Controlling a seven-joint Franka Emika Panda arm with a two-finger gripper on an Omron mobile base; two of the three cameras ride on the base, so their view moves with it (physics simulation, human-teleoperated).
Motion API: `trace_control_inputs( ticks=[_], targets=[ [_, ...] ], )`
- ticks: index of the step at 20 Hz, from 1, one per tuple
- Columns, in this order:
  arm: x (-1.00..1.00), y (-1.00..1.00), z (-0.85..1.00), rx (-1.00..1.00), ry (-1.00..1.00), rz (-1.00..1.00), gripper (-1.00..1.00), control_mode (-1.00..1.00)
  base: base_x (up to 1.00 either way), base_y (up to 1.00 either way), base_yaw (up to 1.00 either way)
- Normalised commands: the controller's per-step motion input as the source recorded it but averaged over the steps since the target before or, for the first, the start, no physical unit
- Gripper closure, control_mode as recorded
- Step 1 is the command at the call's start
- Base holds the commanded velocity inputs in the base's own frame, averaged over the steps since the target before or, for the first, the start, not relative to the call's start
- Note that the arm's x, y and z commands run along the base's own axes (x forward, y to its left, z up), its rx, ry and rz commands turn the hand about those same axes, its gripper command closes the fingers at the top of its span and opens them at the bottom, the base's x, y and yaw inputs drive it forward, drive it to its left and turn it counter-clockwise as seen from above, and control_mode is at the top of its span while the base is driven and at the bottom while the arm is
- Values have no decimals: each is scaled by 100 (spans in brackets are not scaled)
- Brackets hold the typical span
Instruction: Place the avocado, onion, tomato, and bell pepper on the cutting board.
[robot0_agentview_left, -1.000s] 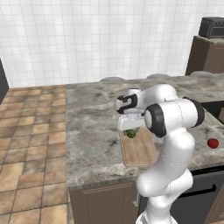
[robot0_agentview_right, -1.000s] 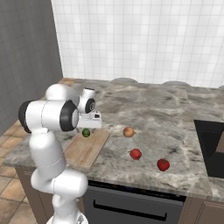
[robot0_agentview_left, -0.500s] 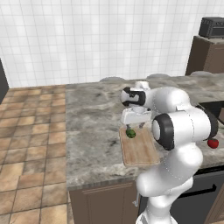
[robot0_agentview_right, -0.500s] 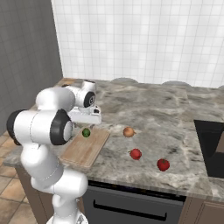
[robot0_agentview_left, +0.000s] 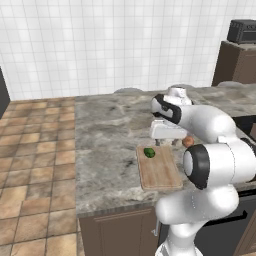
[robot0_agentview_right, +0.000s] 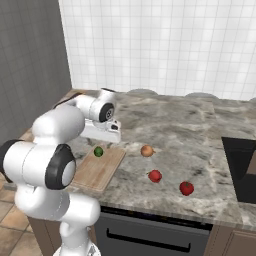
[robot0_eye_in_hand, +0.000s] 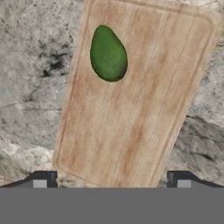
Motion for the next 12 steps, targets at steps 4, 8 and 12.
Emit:
trace_control_inputs(
  ticks=[4,8,12],
  targets=[
    [-48,-37,21,0,-5,-14,-100,-100,0,0,0],
    [-32,-46,18,0,-7,-6,-100,-100,0,0,0],
    [-6,-42,18,0,-10,0,-100,-100,0,0,0]
  ],
)
